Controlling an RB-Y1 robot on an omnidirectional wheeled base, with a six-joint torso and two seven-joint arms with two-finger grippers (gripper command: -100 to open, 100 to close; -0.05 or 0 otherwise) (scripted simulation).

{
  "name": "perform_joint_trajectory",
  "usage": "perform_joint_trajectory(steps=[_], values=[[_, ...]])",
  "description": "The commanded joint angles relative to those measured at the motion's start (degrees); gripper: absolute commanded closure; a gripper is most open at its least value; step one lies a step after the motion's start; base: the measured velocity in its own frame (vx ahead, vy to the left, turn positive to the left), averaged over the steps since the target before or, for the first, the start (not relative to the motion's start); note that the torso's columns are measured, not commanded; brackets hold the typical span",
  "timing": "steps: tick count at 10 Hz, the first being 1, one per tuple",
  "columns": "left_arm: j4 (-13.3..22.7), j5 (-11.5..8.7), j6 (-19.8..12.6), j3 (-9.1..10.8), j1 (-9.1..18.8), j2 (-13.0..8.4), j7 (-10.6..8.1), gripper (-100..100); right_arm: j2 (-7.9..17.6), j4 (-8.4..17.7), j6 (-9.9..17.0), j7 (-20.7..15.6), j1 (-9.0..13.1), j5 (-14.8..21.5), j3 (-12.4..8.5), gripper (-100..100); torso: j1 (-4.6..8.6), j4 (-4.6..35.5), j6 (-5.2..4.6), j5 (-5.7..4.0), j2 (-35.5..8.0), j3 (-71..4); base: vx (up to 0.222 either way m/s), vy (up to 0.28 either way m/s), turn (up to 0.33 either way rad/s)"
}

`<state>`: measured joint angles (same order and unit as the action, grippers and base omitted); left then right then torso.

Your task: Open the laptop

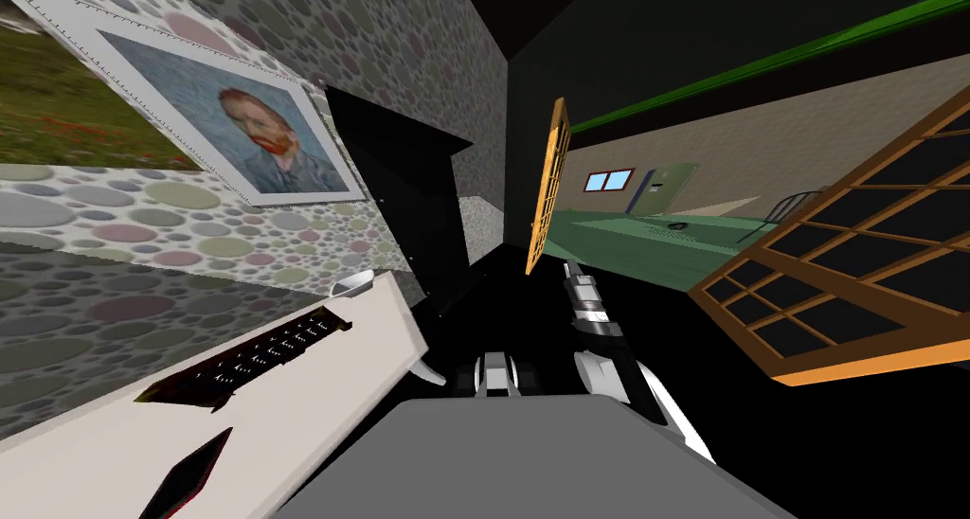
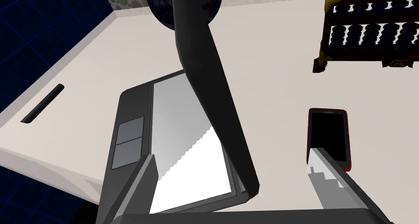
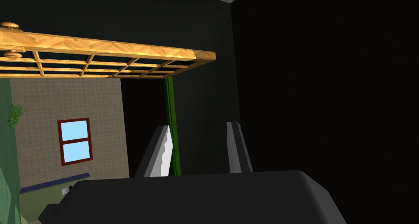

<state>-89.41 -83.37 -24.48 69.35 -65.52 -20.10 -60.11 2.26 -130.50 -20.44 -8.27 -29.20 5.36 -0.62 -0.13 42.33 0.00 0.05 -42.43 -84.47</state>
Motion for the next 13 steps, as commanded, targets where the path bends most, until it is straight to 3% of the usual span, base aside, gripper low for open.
perform_joint_trajectory(steps=[1,5,7,8,9,13], values=[[2.9,0.3,0.7,0.72,-0.5,0.7,0.67,-100,0.0,0.0,0.0,0.0,0.0,0.0,0.0,0,0.09,0.0,0.00,-0.03,0.1,0.0,0.092,-0.008,-0.087],[6.0,-0.2,3.9,3.87,-0.2,1.0,1.44,-100,0.0,0.0,0.0,0.0,0.0,0.0,0.0,0,-0.11,0.0,-0.02,0.03,0.1,-0.1,0.066,0.066,-0.107],[5.6,0.0,3.3,3.44,-0.4,0.6,1.02,-100,0.0,0.0,0.0,0.0,0.0,0.0,0.0,0,0.25,0.0,0.03,-0.06,0.0,0.0,0.013,0.034,-0.013],[5.6,0.0,3.3,3.42,-0.4,0.6,1.02,100,0.0,0.0,0.0,0.0,0.0,0.0,0.0,0,0.39,0.0,0.03,-0.13,0.0,0.0,0.003,0.007,-0.002],[5.0,-1.9,3.0,3.49,0.8,1.2,-0.36,100,0.0,0.0,0.0,0.0,0.0,0.0,0.0,0,0.32,0.0,0.02,-0.11,0.1,0.0,-0.131,0.014,0.033],[3.7,-5.6,2.4,3.62,3.2,2.3,-3.12,100,0.0,0.0,0.0,0.0,0.0,0.0,0.0,0,0.15,0.0,0.01,-0.04,0.1,-0.1,-0.180,0.024,0.022]])
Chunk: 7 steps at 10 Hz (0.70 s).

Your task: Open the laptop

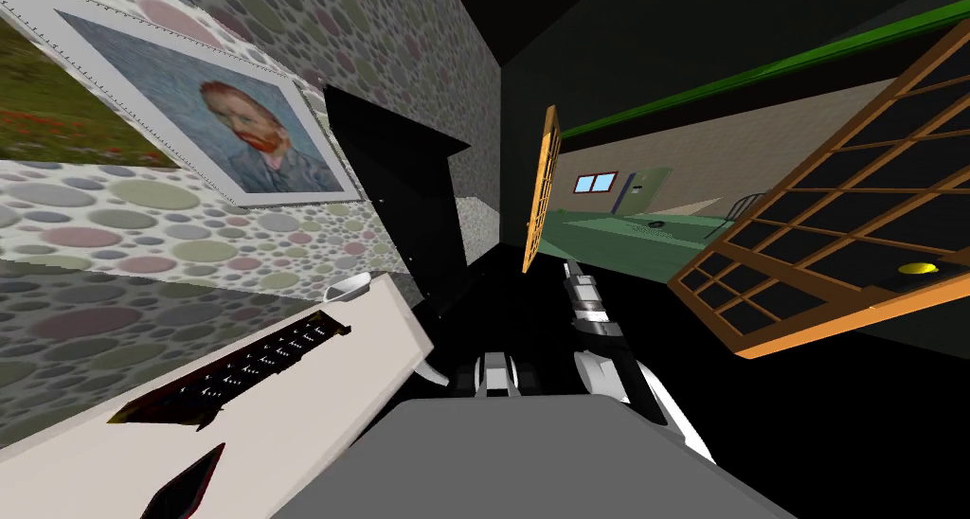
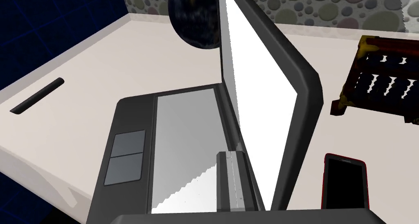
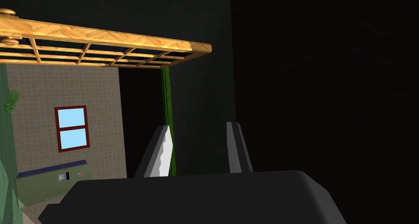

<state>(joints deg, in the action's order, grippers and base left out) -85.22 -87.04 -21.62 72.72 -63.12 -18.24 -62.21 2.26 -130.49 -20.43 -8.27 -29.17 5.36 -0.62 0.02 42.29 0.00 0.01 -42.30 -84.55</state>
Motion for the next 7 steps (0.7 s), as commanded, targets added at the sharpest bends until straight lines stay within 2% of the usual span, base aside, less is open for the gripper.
perform_joint_trajectory(steps=[1,4,5,6,7], values=[[-0.8,-2.9,-0.6,0.28,1.5,0.8,-1.71,100,0.0,0.0,0.0,0.0,0.0,0.0,0.0,0,0.02,0.0,0.00,-0.03,0.1,-0.1,-0.171,0.044,0.023],[-1.8,-5.7,-1.1,0.39,3.3,1.6,-3.78,100,0.0,0.0,0.0,0.0,0.0,0.0,0.0,0,0.00,0.0,0.00,-0.01,0.0,0.0,-0.182,0.033,0.019],[-1.3,-5.6,-1.2,0.59,3.0,1.5,-2.44,100,0.0,0.0,0.0,0.0,0.0,0.0,0.0,0,-0.01,0.0,0.00,-0.01,0.1,0.0,-0.075,0.018,0.001],[0.1,-5.1,-1.6,0.65,1.9,1.4,-3.31,-100,0.0,0.0,0.0,0.0,0.0,0.0,0.0,0,0.04,-0.1,-0.01,-0.02,0.3,-0.2,0.046,-0.068,-0.088],[0.6,-4.9,-1.7,0.66,1.5,1.3,-3.55,-100,0.0,0.0,0.0,0.0,0.0,0.0,0.0,0,0.27,-0.2,-0.02,-0.08,0.6,-0.3,0.121,-0.111,-0.076]])
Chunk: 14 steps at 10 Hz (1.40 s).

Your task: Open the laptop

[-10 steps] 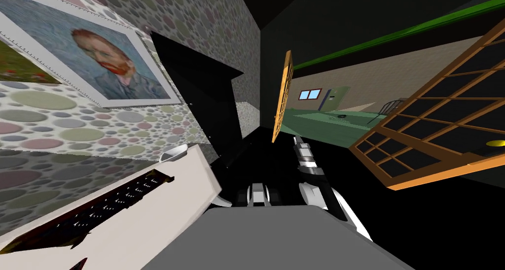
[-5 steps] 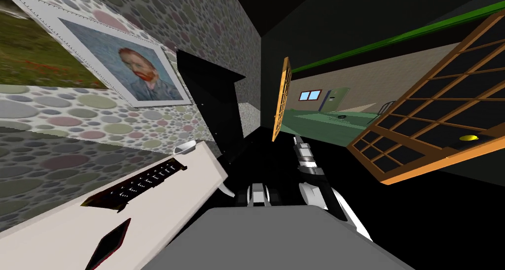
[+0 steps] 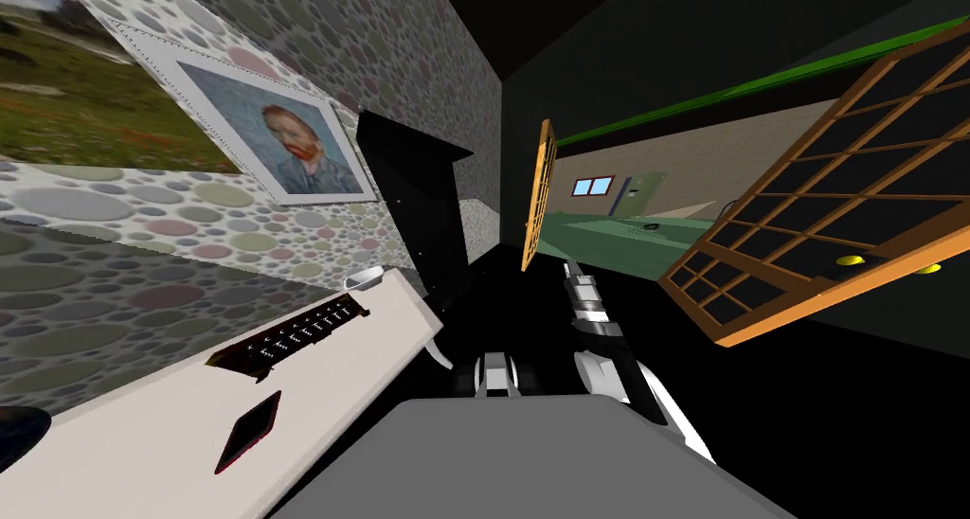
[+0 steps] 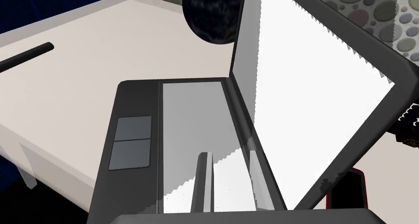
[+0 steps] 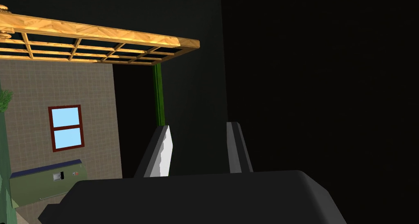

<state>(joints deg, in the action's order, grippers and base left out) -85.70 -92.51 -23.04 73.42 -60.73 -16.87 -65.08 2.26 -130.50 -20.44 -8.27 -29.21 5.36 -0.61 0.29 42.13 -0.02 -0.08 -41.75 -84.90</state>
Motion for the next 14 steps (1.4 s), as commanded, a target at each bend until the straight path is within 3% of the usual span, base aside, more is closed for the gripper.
perform_joint_trajectory(steps=[1,6,11,14], values=[[2.2,1.0,-0.5,0.01,-1.7,-0.1,-1.21,-100,0.0,0.0,0.0,0.0,0.0,0.0,0.0,0,0.04,0.0,0.02,-0.04,0.0,0.0,0.164,-0.131,-0.072],[7.7,3.1,-0.7,0.37,-4.5,-0.2,-3.46,-100,0.0,0.0,0.0,0.0,0.0,0.0,0.0,0,-0.43,0.2,0.01,0.14,-0.6,0.4,0.145,-0.087,-0.064],[11.9,4.3,0.4,1.16,-5.6,0.0,-5.12,-100,0.0,0.0,0.0,0.0,0.0,0.0,0.0,0,-0.36,0.2,0.01,0.10,-0.6,0.4,0.128,0.003,-0.033],[14.7,5.0,2.4,2.70,-5.7,-0.6,-6.42,-100,0.0,0.0,0.0,0.0,0.0,0.0,0.0,0,-0.34,0.1,0.01,0.08,-0.5,0.3,0.112,0.054,-0.053]])
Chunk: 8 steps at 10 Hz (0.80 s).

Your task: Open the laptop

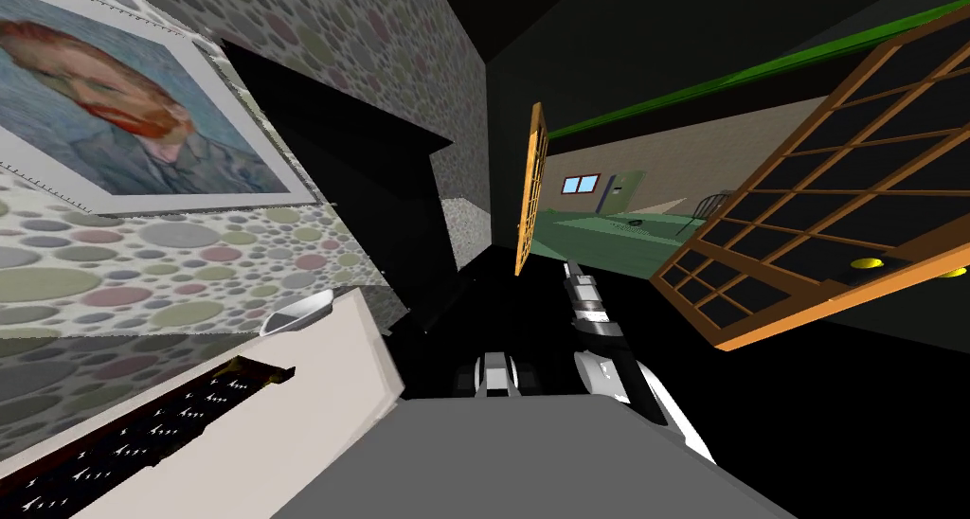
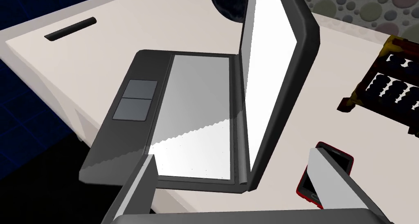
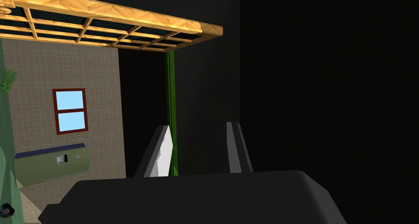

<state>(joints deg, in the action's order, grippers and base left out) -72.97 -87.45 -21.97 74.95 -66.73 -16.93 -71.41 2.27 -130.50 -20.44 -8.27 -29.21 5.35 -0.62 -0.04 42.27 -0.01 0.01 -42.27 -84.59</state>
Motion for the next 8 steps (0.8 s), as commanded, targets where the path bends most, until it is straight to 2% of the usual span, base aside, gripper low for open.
perform_joint_trajectory(steps=[1,4,5,6,7,8], values=[[2.8,0.0,2.2,1.95,0.5,-0.9,-0.48,-100,0.0,0.0,0.0,0.0,0.0,0.0,0.0,0,-0.08,0.0,-0.01,0.02,0.0,0.0,0.161,0.108,-0.094],[4.6,0.1,4.8,4.14,1.2,-2.2,-1.32,-100,0.0,0.0,0.0,0.0,0.0,0.0,0.0,0,-0.12,0.1,0.00,0.03,-0.2,0.1,0.077,0.139,-0.074],[4.3,-0.2,4.1,3.81,1.1,-1.9,-0.72,-100,0.0,0.0,0.0,0.0,0.0,0.0,0.0,0,0.03,0.1,0.01,0.02,-0.2,0.1,0.024,0.058,-0.023],[7.2,2.7,5.1,1.01,1.4,-4.8,2.09,-100,0.0,0.0,0.0,0.0,0.0,0.0,0.0,0,0.34,0.1,0.05,-0.08,-0.2,0.1,-0.121,-0.027,-0.319],[9.3,3.6,5.1,-0.32,1.4,-6.3,4.25,-100,0.0,0.0,0.0,0.0,0.0,0.0,0.0,0,0.47,0.1,-0.08,-0.13,-0.5,0.3,-0.148,-0.046,-0.214],[9.3,6.3,5.1,-2.45,1.4,-6.3,4.93,-100,0.0,0.0,0.0,0.0,0.0,0.0,0.0,0,0.31,0.1,0.03,-0.09,-0.4,0.3,-0.074,-0.044,-0.017]])
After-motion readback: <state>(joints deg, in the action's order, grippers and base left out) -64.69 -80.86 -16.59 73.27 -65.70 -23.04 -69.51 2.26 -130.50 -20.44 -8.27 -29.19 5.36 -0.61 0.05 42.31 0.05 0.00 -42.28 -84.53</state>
